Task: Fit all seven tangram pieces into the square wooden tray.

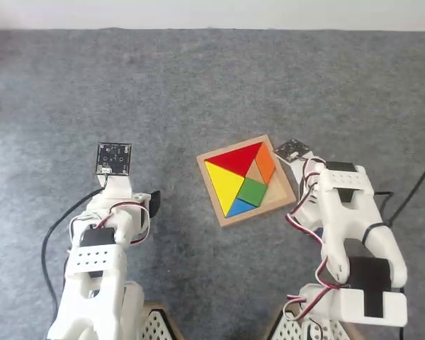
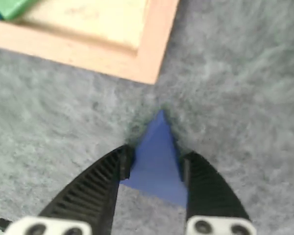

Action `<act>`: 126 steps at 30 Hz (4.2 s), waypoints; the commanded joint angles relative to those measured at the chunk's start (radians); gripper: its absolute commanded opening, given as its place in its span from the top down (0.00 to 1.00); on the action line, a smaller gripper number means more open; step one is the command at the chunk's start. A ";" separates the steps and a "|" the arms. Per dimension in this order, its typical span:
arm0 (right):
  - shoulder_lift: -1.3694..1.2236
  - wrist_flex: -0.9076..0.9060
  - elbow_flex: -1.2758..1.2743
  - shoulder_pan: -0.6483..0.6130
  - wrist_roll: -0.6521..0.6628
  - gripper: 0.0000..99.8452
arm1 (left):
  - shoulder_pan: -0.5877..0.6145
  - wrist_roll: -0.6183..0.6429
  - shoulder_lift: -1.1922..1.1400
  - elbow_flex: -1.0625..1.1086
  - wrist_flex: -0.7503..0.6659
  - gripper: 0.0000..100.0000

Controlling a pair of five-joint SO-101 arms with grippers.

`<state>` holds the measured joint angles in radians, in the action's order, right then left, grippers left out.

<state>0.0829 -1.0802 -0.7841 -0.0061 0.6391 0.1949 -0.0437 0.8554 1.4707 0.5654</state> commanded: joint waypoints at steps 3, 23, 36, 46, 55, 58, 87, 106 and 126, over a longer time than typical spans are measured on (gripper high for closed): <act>-0.012 -0.010 0.023 -0.042 -0.048 0.91 | -0.003 -0.002 0.011 -0.008 -0.012 0.73; 0.297 -0.249 -0.066 -0.035 0.245 0.73 | -0.003 -0.006 0.011 -0.008 -0.012 0.73; 0.189 -0.114 -0.078 0.012 0.313 0.73 | -0.003 -0.002 0.011 -0.008 -0.012 0.73; 0.107 -0.059 -0.075 0.030 0.348 0.78 | -0.003 -0.002 0.011 -0.008 -0.012 0.73; 0.122 -0.105 -0.092 0.036 0.411 0.78 | -0.003 -0.003 0.011 -0.008 -0.012 0.73; 0.147 -0.114 -0.097 0.039 0.462 0.76 | -0.003 -0.003 0.011 -0.008 -0.012 0.73; 0.122 -0.117 -0.095 0.097 0.588 0.74 | -0.003 -0.006 0.011 -0.008 -0.012 0.73; 0.111 -0.107 -0.098 0.097 0.588 0.82 | -0.003 -0.003 0.011 -0.008 -0.012 0.73; 0.113 -0.073 -0.133 0.130 0.671 0.77 | -0.003 -0.005 0.011 -0.008 -0.012 0.73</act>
<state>0.2117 -1.1722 -0.9083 0.0967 1.2958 0.1949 -0.0437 0.8554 1.4707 0.5654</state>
